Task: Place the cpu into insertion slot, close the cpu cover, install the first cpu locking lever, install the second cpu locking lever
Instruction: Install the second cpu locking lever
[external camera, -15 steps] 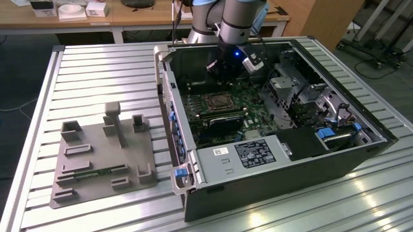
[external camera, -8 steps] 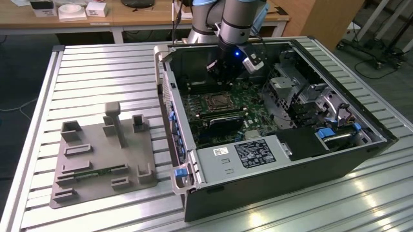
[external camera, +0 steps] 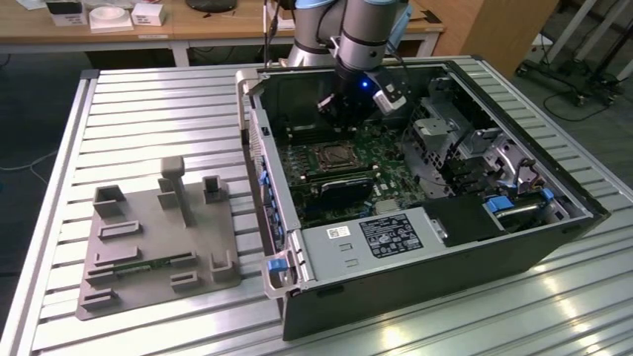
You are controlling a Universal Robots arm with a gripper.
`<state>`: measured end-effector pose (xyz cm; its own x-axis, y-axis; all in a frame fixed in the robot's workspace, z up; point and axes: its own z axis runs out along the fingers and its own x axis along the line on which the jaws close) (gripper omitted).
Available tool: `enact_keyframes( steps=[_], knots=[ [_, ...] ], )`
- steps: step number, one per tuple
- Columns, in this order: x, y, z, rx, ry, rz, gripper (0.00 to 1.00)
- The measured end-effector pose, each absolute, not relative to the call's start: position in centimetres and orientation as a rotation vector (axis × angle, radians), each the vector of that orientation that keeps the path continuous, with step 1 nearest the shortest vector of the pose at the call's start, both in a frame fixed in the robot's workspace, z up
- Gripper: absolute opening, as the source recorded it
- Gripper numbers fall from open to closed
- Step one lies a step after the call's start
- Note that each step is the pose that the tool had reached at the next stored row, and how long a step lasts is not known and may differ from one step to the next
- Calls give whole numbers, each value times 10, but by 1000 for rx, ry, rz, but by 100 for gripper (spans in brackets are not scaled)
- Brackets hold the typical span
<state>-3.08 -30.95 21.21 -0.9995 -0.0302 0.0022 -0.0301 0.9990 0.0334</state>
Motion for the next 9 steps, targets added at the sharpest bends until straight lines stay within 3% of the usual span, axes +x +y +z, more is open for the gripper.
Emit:
enact_keyframes(
  steps=[9],
  knots=[
    [-19, -317, 212, 47, -3136, -49, 10]
  ],
)
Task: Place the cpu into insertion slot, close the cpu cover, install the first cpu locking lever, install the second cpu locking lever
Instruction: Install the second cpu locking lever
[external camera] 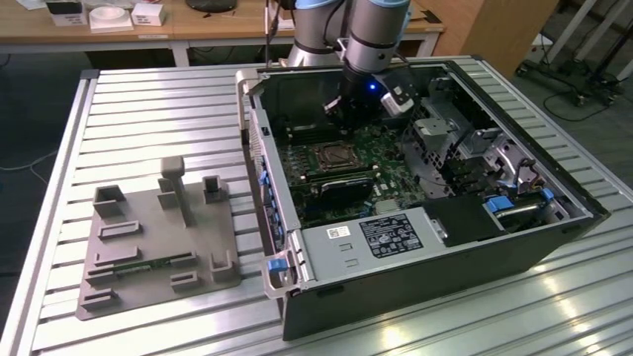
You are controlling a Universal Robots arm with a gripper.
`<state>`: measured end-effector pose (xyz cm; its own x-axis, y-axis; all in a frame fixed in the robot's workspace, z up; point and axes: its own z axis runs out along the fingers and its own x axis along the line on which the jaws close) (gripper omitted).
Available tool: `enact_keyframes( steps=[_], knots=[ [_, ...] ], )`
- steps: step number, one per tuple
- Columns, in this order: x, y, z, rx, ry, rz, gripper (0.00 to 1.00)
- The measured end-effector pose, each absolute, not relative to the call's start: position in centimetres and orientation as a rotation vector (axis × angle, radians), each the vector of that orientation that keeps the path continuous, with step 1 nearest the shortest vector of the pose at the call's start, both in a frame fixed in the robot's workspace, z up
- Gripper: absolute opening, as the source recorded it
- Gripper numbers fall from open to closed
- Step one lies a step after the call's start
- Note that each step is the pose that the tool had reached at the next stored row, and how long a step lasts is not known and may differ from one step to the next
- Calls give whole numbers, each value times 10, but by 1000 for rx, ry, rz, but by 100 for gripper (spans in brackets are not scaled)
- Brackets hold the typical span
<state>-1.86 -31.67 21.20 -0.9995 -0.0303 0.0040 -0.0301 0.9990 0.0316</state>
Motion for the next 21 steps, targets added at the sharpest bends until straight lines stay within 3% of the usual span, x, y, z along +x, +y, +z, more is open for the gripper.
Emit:
enact_keyframes(
  steps=[21],
  knots=[
    [-13, -333, 212, 47, -3136, -34, 10]
  ],
)
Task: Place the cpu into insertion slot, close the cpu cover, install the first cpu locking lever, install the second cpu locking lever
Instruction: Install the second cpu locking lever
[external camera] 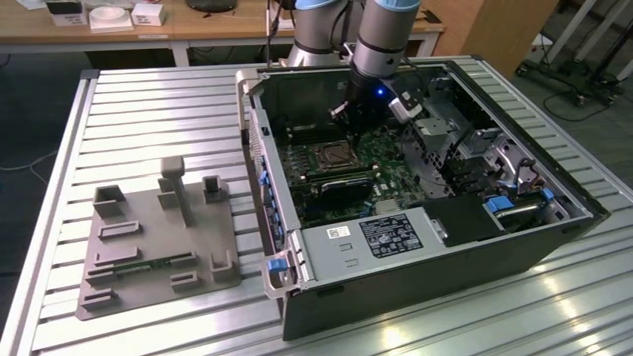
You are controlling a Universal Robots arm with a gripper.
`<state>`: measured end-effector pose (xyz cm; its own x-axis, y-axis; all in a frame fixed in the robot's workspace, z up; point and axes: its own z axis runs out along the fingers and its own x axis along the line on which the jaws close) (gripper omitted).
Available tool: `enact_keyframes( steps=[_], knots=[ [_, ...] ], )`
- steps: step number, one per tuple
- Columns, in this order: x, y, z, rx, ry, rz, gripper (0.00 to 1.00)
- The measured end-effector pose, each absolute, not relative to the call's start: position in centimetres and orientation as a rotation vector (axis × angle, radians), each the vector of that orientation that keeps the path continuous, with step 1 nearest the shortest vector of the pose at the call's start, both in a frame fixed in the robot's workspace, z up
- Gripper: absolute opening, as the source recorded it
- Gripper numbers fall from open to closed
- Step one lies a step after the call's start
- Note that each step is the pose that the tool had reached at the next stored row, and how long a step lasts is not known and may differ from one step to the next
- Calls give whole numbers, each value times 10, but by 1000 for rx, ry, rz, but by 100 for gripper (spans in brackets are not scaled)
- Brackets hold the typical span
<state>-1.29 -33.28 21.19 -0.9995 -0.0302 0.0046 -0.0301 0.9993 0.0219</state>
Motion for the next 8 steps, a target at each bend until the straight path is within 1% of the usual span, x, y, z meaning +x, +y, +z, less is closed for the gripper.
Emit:
enact_keyframes(
  steps=[8],
  knots=[
    [-13, -335, 222, 47, -3136, -21, 10]
  ],
)
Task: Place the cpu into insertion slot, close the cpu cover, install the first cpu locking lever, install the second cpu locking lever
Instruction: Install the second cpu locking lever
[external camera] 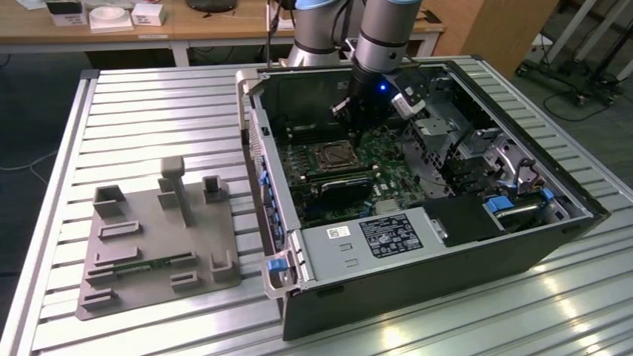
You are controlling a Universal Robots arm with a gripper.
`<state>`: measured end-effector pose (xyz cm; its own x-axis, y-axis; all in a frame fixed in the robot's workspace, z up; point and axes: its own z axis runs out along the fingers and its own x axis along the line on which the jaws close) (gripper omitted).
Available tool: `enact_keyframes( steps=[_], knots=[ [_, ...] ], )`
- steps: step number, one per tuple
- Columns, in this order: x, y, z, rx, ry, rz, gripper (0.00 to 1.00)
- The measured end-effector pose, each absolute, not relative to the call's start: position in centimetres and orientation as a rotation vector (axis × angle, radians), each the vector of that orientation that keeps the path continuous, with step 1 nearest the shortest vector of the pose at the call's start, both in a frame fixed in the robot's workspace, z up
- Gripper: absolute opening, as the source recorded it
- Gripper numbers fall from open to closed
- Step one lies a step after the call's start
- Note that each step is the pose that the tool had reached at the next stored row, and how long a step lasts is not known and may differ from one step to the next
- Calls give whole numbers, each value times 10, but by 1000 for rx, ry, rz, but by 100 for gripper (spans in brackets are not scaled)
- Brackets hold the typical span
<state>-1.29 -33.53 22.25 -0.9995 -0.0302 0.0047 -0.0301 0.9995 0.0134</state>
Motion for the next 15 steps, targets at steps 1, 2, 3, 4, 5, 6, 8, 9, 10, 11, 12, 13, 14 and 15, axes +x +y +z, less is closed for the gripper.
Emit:
enact_keyframes(
  steps=[1, 2, 3, 4, 5, 6, 8, 9, 10, 11, 12, 13, 14, 15],
  knots=[
    [-13, -336, 223, 47, -3136, -19, 10],
    [-13, -337, 223, 47, -3136, -17, 10],
    [-13, -338, 223, 47, -3136, -16, 10],
    [-13, -339, 224, 47, -3136, -15, 10],
    [-13, -340, 224, 47, -3136, -15, 10],
    [-13, -343, 226, 47, -3136, -11, 10],
    [-13, -345, 227, 47, -3136, -7, 10],
    [-13, -346, 227, 47, -3136, -6, 10],
    [-13, -347, 228, 47, -3136, -4, 10],
    [-13, -349, 228, 47, -3136, -4, 10],
    [-13, -350, 228, 47, -3136, -3, 10],
    [-13, -352, 228, 47, -3136, -3, 10],
    [-13, -353, 228, 47, -3136, -3, 10],
    [-13, -354, 228, 47, -3136, -3, 10]
  ],
)
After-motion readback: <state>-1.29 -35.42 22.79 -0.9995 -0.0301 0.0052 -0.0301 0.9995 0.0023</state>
